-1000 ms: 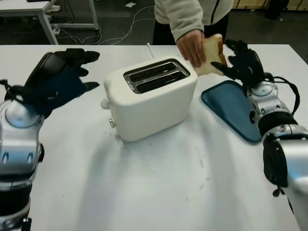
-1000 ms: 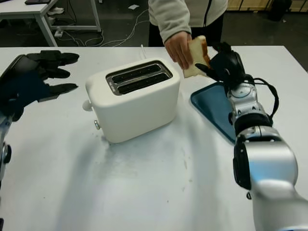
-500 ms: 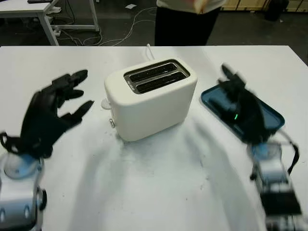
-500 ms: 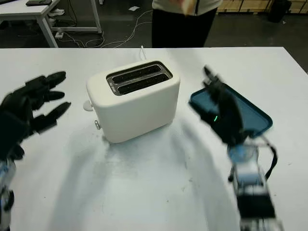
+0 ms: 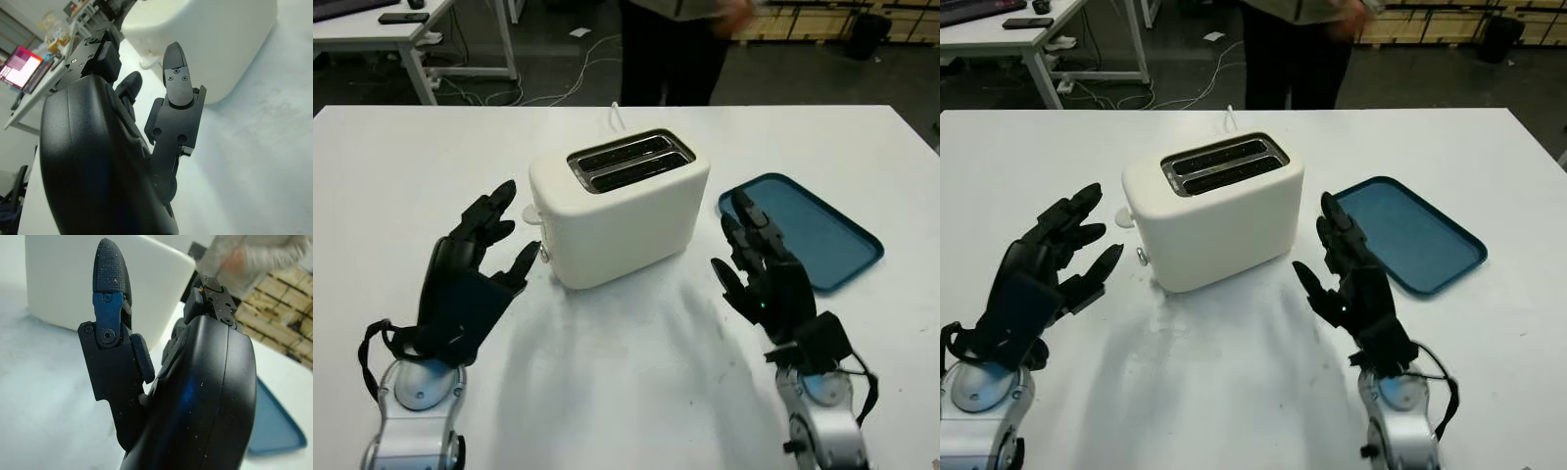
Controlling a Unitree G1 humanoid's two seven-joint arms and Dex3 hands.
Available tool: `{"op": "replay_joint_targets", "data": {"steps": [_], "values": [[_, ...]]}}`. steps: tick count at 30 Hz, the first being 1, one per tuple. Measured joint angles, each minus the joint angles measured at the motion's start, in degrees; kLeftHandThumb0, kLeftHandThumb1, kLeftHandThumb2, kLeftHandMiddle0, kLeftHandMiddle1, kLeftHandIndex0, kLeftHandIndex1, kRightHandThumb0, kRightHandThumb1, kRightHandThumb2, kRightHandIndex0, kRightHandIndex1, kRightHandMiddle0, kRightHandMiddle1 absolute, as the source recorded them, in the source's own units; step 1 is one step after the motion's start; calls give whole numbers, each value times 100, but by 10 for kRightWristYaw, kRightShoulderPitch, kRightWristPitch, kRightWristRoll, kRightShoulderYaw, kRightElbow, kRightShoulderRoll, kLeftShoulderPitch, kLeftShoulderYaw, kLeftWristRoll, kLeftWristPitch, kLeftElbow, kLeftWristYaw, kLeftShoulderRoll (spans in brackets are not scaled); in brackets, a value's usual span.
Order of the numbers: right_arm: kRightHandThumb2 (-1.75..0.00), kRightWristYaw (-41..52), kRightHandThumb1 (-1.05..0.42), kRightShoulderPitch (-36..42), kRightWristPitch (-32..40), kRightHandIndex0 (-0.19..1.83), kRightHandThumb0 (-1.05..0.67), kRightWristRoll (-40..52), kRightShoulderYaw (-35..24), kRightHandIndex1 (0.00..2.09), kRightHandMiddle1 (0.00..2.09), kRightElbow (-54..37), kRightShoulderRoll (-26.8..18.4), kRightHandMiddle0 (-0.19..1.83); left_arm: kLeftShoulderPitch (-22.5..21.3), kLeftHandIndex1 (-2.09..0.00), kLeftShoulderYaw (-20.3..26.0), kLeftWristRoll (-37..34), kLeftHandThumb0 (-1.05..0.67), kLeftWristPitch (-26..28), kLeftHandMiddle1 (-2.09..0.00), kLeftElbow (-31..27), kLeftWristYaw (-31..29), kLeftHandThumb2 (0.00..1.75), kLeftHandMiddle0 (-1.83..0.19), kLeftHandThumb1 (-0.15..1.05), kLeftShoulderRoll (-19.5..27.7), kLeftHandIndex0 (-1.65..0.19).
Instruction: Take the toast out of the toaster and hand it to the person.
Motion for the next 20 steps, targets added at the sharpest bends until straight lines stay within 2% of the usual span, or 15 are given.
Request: {"op": "replay_joint_targets", "data": {"steps": [6, 13, 17, 20], "values": [[-34, -64, -92, 7, 41, 16, -63, -23, 8, 6, 4, -10, 52, 17, -3, 0, -6, 2, -27, -6, -62, 32, 22, 63, 0, 92, -21, -22], [-26, -90, -92, 10, 101, 18, -55, -25, 10, 5, 2, -40, 70, 18, -11, -1, 4, 2, -28, -15, -63, 69, 26, 64, 0, 92, -27, -23], [-23, -81, -92, 7, 98, 17, -54, -2, 1, 4, 1, -29, 75, 18, -12, -2, 4, 1, -30, -15, -67, 70, 15, 64, 0, 92, -23, -24], [-24, -82, -92, 2, 67, 20, -50, -6, 0, 5, 2, -4, 75, 20, -12, -2, -1, 1, -27, -15, -70, 74, 9, 64, 0, 92, -23, -25]]}}
